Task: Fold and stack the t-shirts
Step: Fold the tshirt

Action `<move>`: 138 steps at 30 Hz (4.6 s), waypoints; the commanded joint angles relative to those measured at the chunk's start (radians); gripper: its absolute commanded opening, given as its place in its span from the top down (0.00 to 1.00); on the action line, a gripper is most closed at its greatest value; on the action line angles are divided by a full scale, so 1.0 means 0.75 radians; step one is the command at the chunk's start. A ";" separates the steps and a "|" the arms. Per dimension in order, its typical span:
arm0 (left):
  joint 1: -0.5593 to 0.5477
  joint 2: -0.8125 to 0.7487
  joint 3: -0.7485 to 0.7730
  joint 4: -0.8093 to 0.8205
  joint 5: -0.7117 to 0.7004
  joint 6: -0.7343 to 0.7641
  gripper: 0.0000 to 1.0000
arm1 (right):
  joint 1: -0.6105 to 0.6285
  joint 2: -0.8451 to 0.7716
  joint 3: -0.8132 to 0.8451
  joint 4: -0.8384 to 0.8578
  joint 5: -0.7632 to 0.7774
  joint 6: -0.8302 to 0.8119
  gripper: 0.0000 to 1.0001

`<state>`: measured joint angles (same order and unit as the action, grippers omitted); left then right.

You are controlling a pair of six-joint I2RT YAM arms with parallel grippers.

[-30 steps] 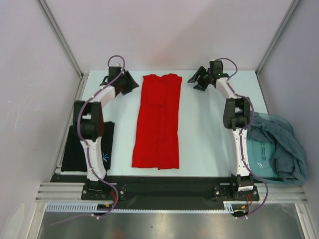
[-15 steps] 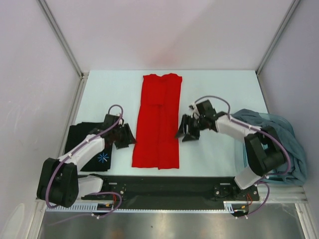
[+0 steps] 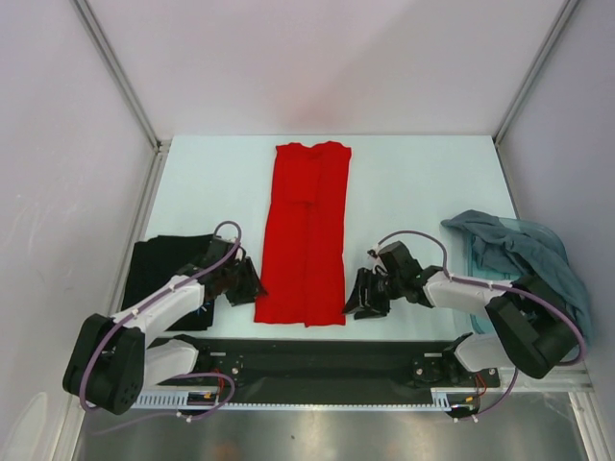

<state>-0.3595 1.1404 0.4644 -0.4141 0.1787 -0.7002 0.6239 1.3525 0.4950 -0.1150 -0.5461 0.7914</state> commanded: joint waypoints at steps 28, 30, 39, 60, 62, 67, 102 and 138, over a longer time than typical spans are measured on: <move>-0.214 0.020 -0.116 -0.305 -0.154 -0.461 0.53 | 0.115 0.123 -0.122 0.329 0.115 0.172 0.62; -0.216 0.007 -0.108 -0.333 -0.163 -0.473 0.53 | 0.115 0.117 -0.130 0.341 0.115 0.176 0.64; -0.220 -0.056 -0.104 -0.372 -0.142 -0.484 0.56 | 0.115 0.150 -0.157 0.382 0.106 0.203 0.94; -0.230 -0.046 -0.184 -0.299 -0.056 -0.476 0.48 | 0.031 -0.126 -0.255 0.211 0.115 0.182 1.00; -0.238 -0.040 -0.190 -0.278 -0.046 -0.478 0.51 | 0.027 -0.122 -0.255 0.229 0.106 0.184 1.00; -0.243 -0.005 -0.214 -0.211 -0.013 -0.465 0.83 | 0.025 -0.122 -0.245 0.229 0.090 0.188 1.00; 0.117 1.046 1.442 -0.364 -0.261 0.068 1.00 | -0.517 0.992 1.410 -0.403 -0.249 -0.215 1.00; 0.095 0.962 1.226 0.006 0.232 0.206 0.61 | -0.490 1.111 1.635 -0.542 -0.250 -0.341 0.61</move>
<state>-0.2462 1.8496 1.4448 -0.5190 0.1955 -0.5236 0.1886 2.2459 1.7676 -0.5816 -0.7456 0.5457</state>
